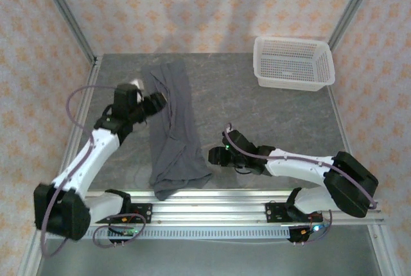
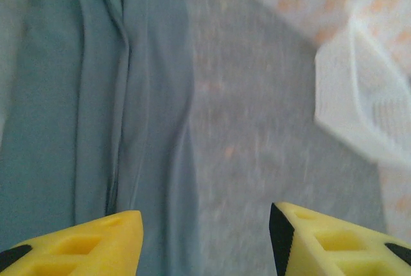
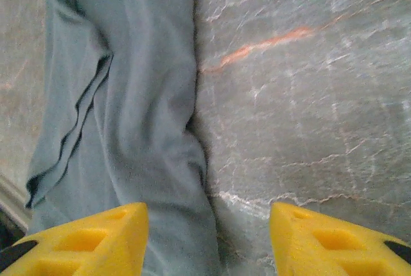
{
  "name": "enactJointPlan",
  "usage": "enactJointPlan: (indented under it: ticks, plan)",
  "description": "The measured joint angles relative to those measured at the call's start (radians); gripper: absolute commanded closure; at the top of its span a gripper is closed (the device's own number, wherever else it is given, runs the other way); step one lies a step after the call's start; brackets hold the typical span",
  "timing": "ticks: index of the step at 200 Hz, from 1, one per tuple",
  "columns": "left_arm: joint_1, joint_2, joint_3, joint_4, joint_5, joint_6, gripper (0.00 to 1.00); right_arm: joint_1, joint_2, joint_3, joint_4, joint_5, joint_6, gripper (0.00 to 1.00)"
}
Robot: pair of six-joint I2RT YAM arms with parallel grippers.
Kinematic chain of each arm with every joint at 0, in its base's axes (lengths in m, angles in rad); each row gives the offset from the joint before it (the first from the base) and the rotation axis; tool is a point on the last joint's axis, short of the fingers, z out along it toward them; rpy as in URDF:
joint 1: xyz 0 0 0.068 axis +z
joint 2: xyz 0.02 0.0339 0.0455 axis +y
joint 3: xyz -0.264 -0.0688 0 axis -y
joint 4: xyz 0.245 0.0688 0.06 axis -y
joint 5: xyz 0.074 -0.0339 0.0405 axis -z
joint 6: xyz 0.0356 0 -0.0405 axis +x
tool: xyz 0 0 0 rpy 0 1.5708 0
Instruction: Fold the inside-out t-shirt
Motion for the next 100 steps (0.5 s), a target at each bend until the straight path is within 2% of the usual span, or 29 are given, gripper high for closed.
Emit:
enactJointPlan:
  ticks: [18, 44, 100]
  plan:
    - [-0.060, -0.150, -0.066, -0.119, -0.025, 0.001, 0.44, 0.000, 0.028, -0.007, 0.035, -0.046, -0.001, 0.44]
    - [-0.076, -0.310, -0.149, -0.253, -0.032, -0.015, 0.44, 0.000, 0.113, -0.007, 0.105, -0.103, 0.014, 0.43]
    - [-0.077, -0.401, -0.282, -0.443, -0.021, -0.064, 0.43, 0.026, 0.203, 0.006, 0.168, -0.153, 0.045, 0.47]
